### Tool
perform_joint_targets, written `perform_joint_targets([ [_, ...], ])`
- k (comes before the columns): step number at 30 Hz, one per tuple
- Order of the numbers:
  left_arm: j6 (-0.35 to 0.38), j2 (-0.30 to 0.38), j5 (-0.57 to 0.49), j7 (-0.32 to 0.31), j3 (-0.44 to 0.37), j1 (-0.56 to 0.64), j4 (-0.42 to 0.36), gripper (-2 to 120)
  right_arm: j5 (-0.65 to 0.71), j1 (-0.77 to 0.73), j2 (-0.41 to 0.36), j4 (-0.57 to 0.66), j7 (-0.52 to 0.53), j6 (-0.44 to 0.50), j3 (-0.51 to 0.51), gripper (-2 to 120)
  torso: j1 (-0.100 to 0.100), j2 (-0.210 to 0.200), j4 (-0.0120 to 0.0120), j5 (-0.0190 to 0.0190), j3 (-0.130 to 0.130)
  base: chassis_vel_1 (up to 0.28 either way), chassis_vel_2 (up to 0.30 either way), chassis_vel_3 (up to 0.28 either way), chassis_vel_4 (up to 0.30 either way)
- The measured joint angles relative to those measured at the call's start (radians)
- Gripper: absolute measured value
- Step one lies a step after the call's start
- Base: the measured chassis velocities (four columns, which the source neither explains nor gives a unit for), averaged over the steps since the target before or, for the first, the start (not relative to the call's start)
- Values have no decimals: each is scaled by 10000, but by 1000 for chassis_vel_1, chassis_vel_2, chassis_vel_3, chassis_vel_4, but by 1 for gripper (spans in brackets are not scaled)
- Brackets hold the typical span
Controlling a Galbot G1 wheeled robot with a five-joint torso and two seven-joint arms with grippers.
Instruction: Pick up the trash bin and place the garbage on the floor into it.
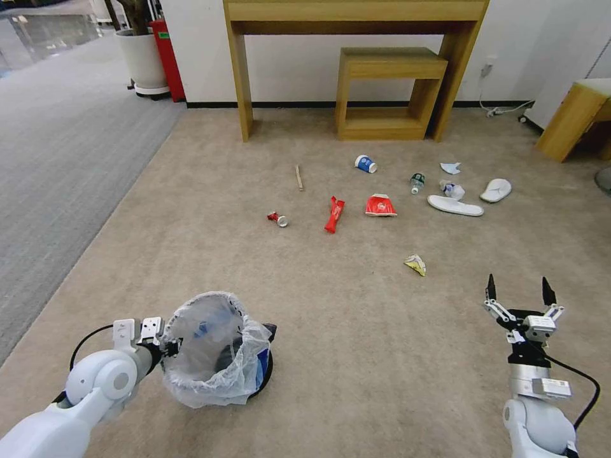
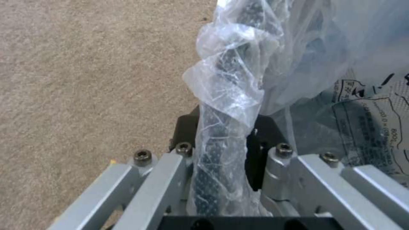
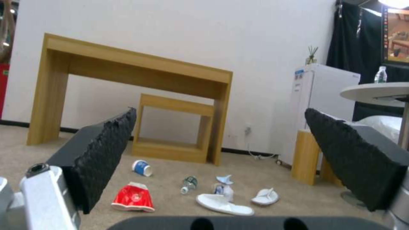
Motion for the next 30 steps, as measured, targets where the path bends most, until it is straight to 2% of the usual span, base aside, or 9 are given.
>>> perform_joint_targets([
  [8, -22, -134, 26, 199, -442, 271, -304, 12, 23, 0, -24, 17, 32, -26, -56, 100, 3, -5, -8, -18, 5, 0, 0, 0, 0],
  [12, -20, -83, -25, 230, -592, 411, -480, 2, 23, -31, -27, 17, 40, -36, -67, 100, 4, -5, -10, -12, 5, 0, 0, 0, 0],
  [30, 37, -83, -225, 89, -1339, 607, -911, 0, -11, -100, -41, 8, 58, -45, -72, 100, 1, -5, -2, 3, 1, 0, 0, 0, 0],
])
